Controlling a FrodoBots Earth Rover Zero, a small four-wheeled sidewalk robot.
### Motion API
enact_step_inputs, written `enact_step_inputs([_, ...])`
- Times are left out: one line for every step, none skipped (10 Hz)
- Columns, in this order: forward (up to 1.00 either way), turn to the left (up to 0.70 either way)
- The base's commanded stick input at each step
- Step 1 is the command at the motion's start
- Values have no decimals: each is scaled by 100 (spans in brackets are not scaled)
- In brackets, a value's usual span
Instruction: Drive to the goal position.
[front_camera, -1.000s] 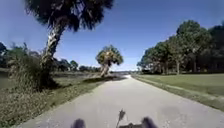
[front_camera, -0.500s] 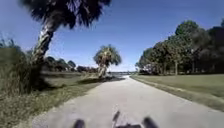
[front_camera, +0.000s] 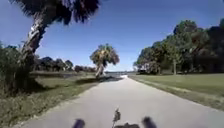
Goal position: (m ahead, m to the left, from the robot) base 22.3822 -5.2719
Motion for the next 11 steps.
enact_step_inputs([70, 0])
enact_step_inputs([70, 0])
enact_step_inputs([70, 0])
enact_step_inputs([70, 0])
enact_step_inputs([70, 0])
enact_step_inputs([70, 0])
enact_step_inputs([70, 0])
enact_step_inputs([70, 0])
enact_step_inputs([70, 0])
enact_step_inputs([70, 0])
enact_step_inputs([70, 0])
